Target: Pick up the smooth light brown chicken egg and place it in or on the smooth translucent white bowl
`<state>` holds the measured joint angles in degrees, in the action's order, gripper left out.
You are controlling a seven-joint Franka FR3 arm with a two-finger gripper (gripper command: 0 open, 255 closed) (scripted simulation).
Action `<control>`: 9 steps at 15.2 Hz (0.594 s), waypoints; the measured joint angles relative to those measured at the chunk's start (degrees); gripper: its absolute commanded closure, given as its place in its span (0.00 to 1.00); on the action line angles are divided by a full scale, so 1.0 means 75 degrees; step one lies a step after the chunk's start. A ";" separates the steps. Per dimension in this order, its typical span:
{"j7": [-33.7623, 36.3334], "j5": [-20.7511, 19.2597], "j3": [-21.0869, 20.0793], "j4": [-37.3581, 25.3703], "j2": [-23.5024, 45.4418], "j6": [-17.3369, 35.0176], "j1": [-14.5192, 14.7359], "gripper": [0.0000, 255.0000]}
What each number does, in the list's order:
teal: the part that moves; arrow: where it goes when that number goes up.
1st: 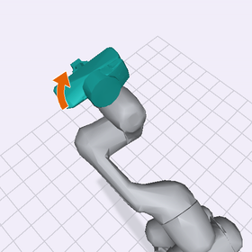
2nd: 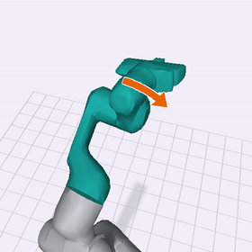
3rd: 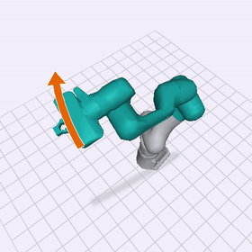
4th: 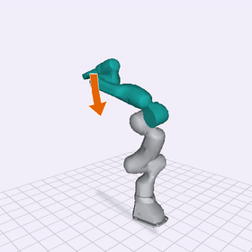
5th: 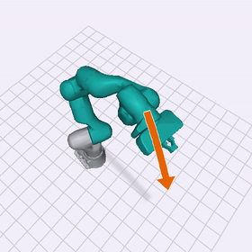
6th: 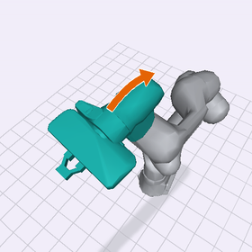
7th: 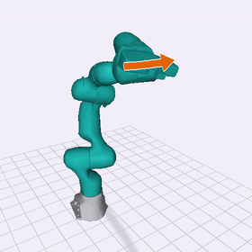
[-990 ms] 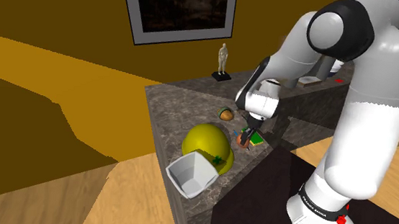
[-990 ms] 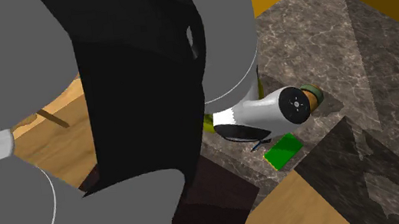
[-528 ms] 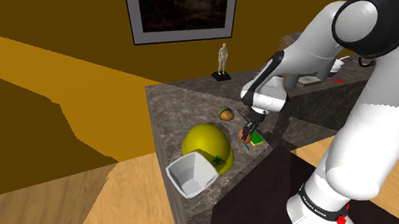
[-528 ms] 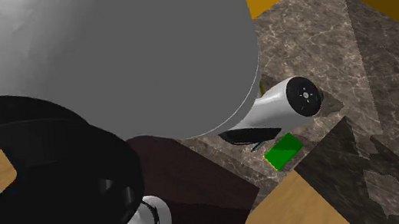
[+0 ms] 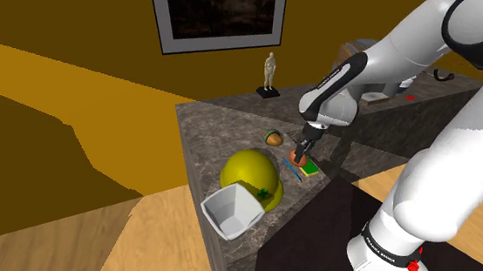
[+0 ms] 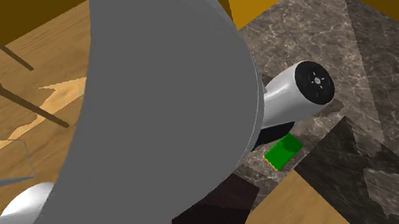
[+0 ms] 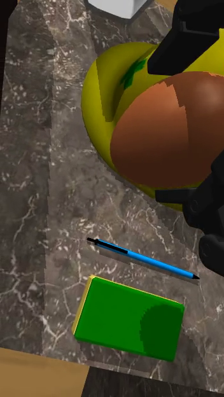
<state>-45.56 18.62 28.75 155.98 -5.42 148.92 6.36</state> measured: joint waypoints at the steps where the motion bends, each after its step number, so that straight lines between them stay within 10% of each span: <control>1: 0.0151 -0.0192 -0.0013 -0.0001 -0.0141 -0.0107 -0.0052 1.00; 9: 0.1111 -0.1150 -0.0295 -0.0073 -0.1061 -0.0912 -0.0345 1.00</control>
<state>-37.23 9.99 26.54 155.44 -13.38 142.08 3.78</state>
